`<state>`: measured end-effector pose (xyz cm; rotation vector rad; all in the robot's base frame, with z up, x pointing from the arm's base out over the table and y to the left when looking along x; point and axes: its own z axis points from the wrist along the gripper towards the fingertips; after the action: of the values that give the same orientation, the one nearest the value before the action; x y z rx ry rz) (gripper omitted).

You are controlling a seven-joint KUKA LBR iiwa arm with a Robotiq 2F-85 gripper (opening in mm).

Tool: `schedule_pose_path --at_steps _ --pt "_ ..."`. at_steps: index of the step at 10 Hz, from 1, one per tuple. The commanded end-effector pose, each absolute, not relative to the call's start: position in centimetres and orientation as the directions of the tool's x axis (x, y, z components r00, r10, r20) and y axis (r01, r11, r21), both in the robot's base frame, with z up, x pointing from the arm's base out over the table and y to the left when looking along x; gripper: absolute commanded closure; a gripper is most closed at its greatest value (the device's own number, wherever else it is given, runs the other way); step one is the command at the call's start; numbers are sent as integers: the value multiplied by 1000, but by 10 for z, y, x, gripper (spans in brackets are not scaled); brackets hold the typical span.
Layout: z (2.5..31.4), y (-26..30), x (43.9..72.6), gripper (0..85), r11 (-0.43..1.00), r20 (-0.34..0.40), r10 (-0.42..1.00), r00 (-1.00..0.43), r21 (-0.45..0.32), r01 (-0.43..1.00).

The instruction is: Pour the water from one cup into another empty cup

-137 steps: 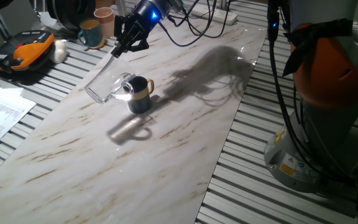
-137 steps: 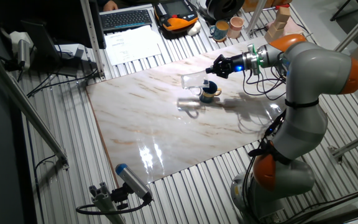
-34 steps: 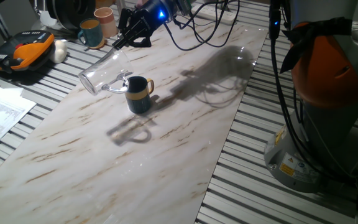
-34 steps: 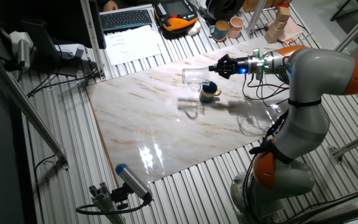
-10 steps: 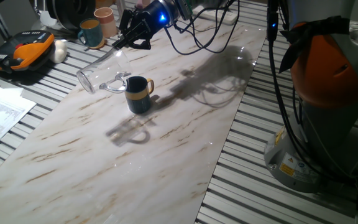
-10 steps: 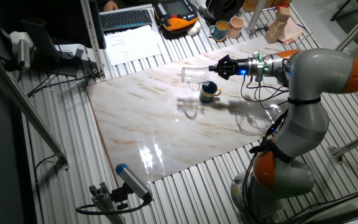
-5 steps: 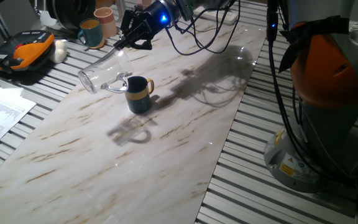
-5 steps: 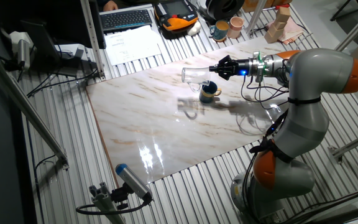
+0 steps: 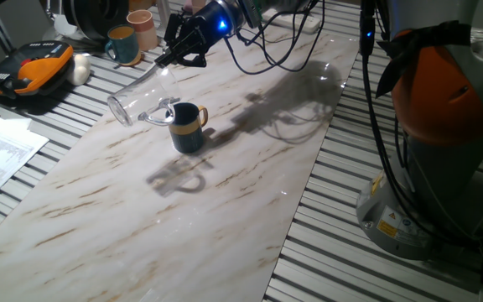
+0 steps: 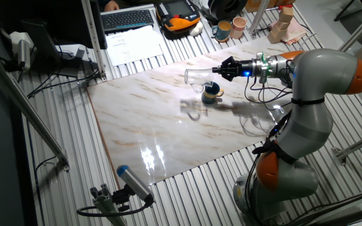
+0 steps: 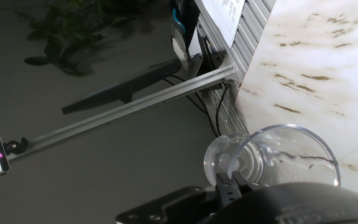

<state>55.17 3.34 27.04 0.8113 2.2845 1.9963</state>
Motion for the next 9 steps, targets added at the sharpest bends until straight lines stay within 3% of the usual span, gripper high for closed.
schedule_pose_path --at_steps 1,9 --pt "270 33 551 850 60 327 377 -867 925 375" --pt "268 31 548 850 49 334 381 -862 924 380"
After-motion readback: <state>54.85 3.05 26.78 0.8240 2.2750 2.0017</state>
